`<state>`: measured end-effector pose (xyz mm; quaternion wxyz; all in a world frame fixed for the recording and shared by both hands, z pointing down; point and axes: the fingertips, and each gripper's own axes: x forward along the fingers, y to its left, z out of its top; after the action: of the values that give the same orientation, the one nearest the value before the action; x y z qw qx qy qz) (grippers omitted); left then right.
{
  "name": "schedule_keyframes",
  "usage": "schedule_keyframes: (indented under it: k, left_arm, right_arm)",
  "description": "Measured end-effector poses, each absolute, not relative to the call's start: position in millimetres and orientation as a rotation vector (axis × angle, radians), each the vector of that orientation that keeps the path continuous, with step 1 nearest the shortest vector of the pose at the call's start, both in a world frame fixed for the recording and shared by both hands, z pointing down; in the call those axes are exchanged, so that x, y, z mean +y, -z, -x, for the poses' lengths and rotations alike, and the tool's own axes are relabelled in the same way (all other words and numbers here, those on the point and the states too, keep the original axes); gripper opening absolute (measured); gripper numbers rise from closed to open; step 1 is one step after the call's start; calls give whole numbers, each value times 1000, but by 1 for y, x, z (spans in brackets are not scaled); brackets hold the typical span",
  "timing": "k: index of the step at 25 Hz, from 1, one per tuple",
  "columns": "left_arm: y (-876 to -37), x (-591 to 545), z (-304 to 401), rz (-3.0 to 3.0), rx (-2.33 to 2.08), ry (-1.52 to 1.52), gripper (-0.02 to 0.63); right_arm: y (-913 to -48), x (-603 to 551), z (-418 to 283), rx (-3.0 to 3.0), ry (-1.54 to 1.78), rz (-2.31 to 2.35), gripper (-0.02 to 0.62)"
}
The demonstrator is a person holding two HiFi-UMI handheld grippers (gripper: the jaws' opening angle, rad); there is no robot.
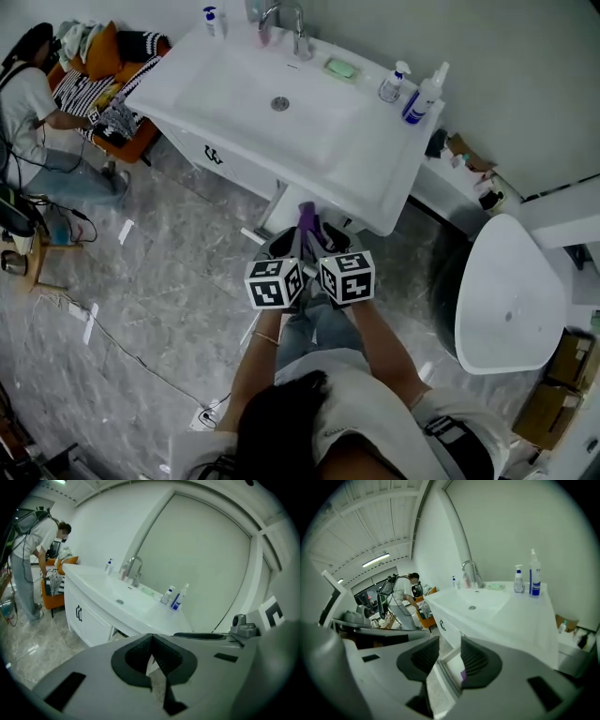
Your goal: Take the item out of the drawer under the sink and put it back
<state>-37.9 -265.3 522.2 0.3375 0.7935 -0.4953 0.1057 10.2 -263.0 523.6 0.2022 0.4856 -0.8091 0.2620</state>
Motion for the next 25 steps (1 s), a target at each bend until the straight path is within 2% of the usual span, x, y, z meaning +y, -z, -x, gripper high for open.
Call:
schedule_keyframes:
  k: [2, 7, 11, 25]
  left_arm:
    - [-507, -261, 36, -2105, -1296, -269, 4]
    - [-481, -252, 34, -2166, -1311, -249, 4]
    - [-469, -243, 38, -2183, -1333, -234, 5]
    - [-451, -225, 55, -2216, -1373, -208, 4]
  right_arm:
    - [-511, -259, -6, -2283, -700, -1350, 132]
    - [-489, -253, -1, -2330, -651, -1338, 114]
    - [-472, -246, 0, -2370, -622, -1360, 58]
    - [-446, -232, 10, -2381, -529, -1460, 17]
